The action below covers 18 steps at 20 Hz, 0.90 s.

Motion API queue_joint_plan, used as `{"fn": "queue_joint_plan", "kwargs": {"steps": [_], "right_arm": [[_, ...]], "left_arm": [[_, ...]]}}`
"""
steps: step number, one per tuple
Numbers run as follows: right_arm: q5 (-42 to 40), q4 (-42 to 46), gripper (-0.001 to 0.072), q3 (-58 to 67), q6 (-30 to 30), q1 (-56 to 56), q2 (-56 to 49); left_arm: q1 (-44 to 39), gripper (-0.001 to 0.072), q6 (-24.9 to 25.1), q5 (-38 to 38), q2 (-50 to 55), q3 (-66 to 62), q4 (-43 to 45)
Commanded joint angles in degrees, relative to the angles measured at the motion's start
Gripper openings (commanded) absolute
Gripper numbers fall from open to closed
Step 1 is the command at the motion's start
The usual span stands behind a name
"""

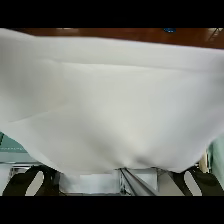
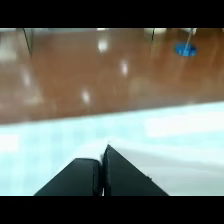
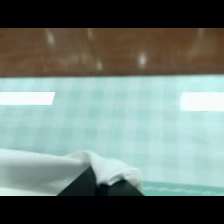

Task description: Fold the shirts.

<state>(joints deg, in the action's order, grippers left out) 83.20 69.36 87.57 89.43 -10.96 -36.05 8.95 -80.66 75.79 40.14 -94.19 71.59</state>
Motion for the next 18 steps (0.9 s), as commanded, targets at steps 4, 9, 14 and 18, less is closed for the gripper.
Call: {"fn": "queue_joint_plan", "kwargs": {"steps": [4,9,14,18], "right_arm": [[-13.66,-5.99,0.0017,-17.00,-4.48,0.09,-14.16],[-24.81,-15.93,0.0017,-16.81,-9.75,0.11,-36.65],[-31.10,-18.14,0.0017,-5.68,-8.55,0.07,-55.87],[-24.94,-17.97,0.0017,1.31,-6.69,-0.13,-63.06]], "left_arm": [[-0.83,0.0018,-1.07,-7.08,18.32,17.31,-1.84],[-2.60,0.0018,0.72,-25.81,39.32,17.35,-8.76],[-4.37,0.0018,-6.69,-35.89,53.44,10.93,-12.59],[-4.44,0.0018,-6.93,-27.41,57.46,8.52,-14.58]]}}
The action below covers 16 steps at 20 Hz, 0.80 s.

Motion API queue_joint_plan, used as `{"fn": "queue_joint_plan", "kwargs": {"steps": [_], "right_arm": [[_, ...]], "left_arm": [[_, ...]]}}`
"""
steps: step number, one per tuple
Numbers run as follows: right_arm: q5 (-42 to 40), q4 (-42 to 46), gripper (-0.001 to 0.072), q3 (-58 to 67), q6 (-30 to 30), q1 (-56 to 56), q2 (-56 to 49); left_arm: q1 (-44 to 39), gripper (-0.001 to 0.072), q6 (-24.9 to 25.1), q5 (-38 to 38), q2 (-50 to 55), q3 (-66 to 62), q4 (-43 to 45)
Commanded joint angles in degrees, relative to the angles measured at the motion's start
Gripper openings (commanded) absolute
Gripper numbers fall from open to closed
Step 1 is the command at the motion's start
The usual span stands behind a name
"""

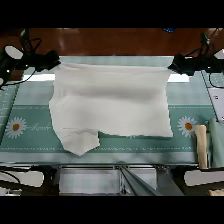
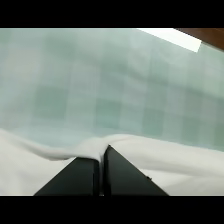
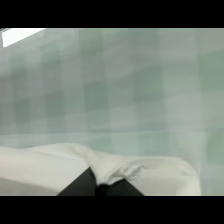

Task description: Fold the shirts.

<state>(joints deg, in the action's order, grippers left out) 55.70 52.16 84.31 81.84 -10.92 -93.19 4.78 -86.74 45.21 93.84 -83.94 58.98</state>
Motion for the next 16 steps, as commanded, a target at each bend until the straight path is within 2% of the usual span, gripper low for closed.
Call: {"fn": "queue_joint_plan", "kwargs": {"steps": [1,3,6,8,11,16], "right_arm": [[3.39,-0.63,0.0017,4.66,0.72,-0.42,-5.84],[8.87,-0.20,0.0017,4.66,-2.03,-1.01,-5.31],[18.91,10.34,0.0017,4.09,-3.04,-1.36,-4.81],[21.16,14.19,0.0017,1.73,-2.45,-1.38,-4.68],[21.24,14.45,0.0017,-2.75,-2.05,-1.36,-4.70],[21.29,14.56,0.0017,-6.36,-1.53,-1.36,-4.70]], "left_arm": [[-0.09,0.0018,0.81,5.66,3.72,-1.73,-1.81],[0.66,0.0018,4.59,13.35,3.15,-1.73,-1.81],[1.64,0.0018,11.23,25.73,2.91,-1.33,-0.42],[1.66,0.0018,11.28,30.40,2.91,0.00,3.69],[1.68,0.0018,13.64,31.56,2.93,4.15,6.01],[1.95,0.0018,13.55,30.77,3.39,6.69,6.75]]}}
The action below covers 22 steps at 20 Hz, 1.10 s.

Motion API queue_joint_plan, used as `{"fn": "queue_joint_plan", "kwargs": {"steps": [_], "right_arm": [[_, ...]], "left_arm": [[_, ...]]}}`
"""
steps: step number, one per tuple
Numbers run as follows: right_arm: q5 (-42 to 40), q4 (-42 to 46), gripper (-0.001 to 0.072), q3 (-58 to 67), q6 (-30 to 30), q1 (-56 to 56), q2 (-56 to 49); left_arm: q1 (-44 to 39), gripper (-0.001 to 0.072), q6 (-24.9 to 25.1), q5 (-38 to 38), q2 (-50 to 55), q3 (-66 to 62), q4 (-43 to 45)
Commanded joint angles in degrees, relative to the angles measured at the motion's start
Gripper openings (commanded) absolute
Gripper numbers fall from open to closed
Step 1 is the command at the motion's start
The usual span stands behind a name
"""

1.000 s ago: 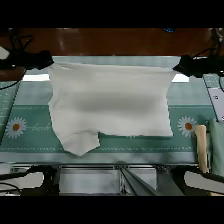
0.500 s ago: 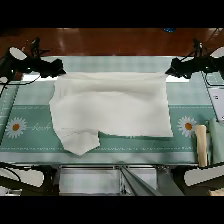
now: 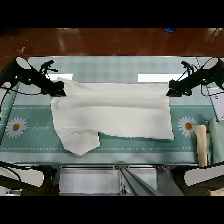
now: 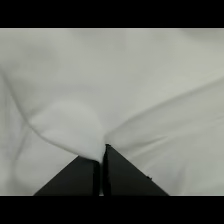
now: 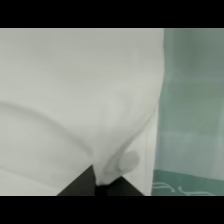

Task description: Fold the shirts.

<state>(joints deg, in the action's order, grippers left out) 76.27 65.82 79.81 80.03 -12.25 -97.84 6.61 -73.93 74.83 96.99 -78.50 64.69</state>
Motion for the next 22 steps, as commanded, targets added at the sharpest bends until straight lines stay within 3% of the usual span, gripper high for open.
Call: {"fn": "queue_joint_plan", "kwargs": {"steps": [1,2,3,4,5,7,9,13,15,17,20,22], "right_arm": [[0.33,0.90,0.0018,-1.86,0.33,-0.02,-0.09],[-0.39,0.81,0.0042,-1.86,1.20,-0.02,-0.09],[-0.92,0.83,0.0208,-1.86,2.64,-0.02,-0.09],[-0.50,0.74,0.0412,-1.84,3.50,-0.02,-0.09],[0.94,1.79,0.0417,-1.44,3.13,-0.04,0.11],[5.81,12.63,0.0416,2.38,4.94,-2.58,2.12],[6.60,17.55,0.0416,2.97,7.30,-6.86,7.34],[-6.23,13.94,0.0414,-13.84,8.48,-14.10,23.37],[-13.44,7.26,0.0408,-27.23,5.31,-14.47,31.10],[-17.46,-4.09,0.0409,-37.81,-0.85,-14.43,36.74],[-16.63,-15.54,0.0408,-44.44,-6.32,-14.43,39.91],[-14.71,-17.18,0.0408,-44.70,-7.06,-14.43,39.98]], "left_arm": [[0.02,0.0018,0.61,0.68,0.39,1.25,0.76],[-0.15,0.0025,0.57,0.44,0.57,1.25,0.17],[-0.33,0.0138,-0.81,0.42,0.66,1.25,0.04],[-0.59,0.0448,-1.73,0.92,0.61,1.11,0.20],[-0.57,0.0509,-1.55,2.84,0.61,0.22,1.86],[0.59,0.0509,-3.98,8.70,0.24,-2.78,9.35],[3.89,0.0509,-6.91,11.30,-2.62,-3.15,11.74],[12.39,0.0509,-9.62,6.54,-15.56,13.18,8.74],[16.90,0.0509,-11.52,2.14,-22.80,25.81,7.04],[21.38,0.0509,-9.94,1.46,-27.80,35.45,0.90],[23.89,0.0509,-8.33,1.73,-30.40,43.56,-3.48],[22.84,0.0509,-8.20,1.01,-30.36,46.18,-3.48]]}}
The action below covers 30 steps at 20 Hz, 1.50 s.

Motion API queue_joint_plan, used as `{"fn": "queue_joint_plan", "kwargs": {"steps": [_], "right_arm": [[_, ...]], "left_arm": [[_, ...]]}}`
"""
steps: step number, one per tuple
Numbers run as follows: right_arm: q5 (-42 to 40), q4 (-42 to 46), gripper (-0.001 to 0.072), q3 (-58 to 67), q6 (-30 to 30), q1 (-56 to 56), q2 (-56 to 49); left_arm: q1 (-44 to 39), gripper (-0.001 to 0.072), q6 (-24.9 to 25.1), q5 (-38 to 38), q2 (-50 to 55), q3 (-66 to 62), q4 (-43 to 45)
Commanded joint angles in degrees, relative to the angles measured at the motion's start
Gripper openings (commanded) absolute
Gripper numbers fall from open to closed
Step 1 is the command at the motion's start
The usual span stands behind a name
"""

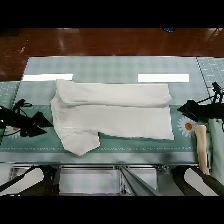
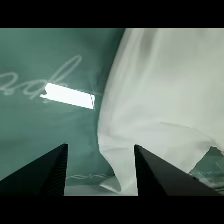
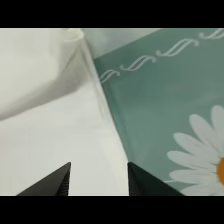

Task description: Fold the shirts.

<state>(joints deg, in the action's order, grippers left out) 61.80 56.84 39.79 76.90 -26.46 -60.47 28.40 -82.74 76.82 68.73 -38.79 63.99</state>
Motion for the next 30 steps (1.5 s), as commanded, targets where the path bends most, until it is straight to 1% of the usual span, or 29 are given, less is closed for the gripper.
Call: {"fn": "queue_joint_plan", "kwargs": {"steps": [1,3,5,9,10,11,12,13,14,15,16,17,18,20,21,25,26,27,30], "right_arm": [[-0.07,-8.46,0.0409,-4.68,-3.91,-0.24,2.60],[1.09,-10.58,0.0409,-4.55,-5.35,-0.28,2.60],[1.66,-10.51,0.0409,-3.48,-5.57,-0.28,2.60],[0.90,-11.04,0.0409,0.57,-3.56,-1.09,2.60],[0.94,-12.48,0.0408,2.01,-3.32,-3.45,2.60],[1.16,-13.29,0.0408,3.32,-3.32,-6.62,2.60],[2.03,-12.81,0.0408,4.20,-3.26,-10.23,2.60],[4.13,-11.15,0.0408,4.15,-2.69,-14.01,2.60],[7.37,-6.84,0.0408,3.30,-1.64,-16.68,2.60],[10.49,-1.09,0.0409,1.60,0.42,-17.66,2.60],[13.55,5.27,0.0409,-0.98,2.86,-17.70,2.60],[15.89,8.46,0.0409,-4.13,2.56,-17.70,2.60],[15.85,8.61,0.0409,-7.13,1.84,-17.05,2.80],[15.30,5.97,0.0409,-11.15,1.03,-14.43,2.27],[15.65,6.21,0.0409,-12.31,1.14,-12.90,1.62],[14.51,5.90,0.0409,-13.11,2.32,-6.99,-2.62],[13.94,5.03,0.0409,-13.11,2.21,-5.57,-4.02],[12.57,3.43,0.0409,-13.11,1.81,-4.09,-5.16],[3.34,-3.98,0.0407,-13.05,1.84,-0.13,-7.82]], "left_arm": [[0.33,0.0509,0.59,-2.21,-2.10,7.61,-3.50],[-1.49,0.0508,0.83,-5.70,-2.10,10.34,-8.59],[-4.26,0.0508,2.12,-8.48,-1.95,12.59,-12.22],[-10.19,0.0507,2.14,-12.48,-1.95,13.84,-13.77],[-11.15,0.0506,2.40,-13.07,-1.95,13.84,-14.16],[-11.82,0.0503,3.82,-13.33,-1.95,13.84,-14.60],[-12.13,0.0432,5.57,-13.22,-1.95,13.81,-15.04],[-12.11,0.0172,6.29,-12.92,-1.97,13.79,-15.61],[-12.00,0.0019,7.50,-12.50,-1.99,13.77,-16.52],[-12.00,0.0018,10.08,-12.24,-2.01,13.75,-18.21],[-12.00,0.0018,11.28,-12.15,-2.01,13.75,-19.78],[-12.00,0.0018,12.07,-12.15,-2.01,13.75,-21.31],[-12.00,0.0018,13.11,-12.15,-2.01,13.75,-22.82],[-12.00,0.0018,13.31,-12.20,-2.01,13.75,-24.20],[-12.00,0.0018,13.33,-12.15,-2.01,13.75,-24.17],[-12.00,0.0018,13.79,-11.98,-2.01,13.75,-24.20],[-12.00,0.0018,14.62,-12.09,-2.01,13.75,-24.20],[-12.00,0.0018,15.06,-12.11,-2.01,13.75,-24.20],[-12.00,0.0018,15.04,-12.15,-2.01,13.75,-24.20]]}}
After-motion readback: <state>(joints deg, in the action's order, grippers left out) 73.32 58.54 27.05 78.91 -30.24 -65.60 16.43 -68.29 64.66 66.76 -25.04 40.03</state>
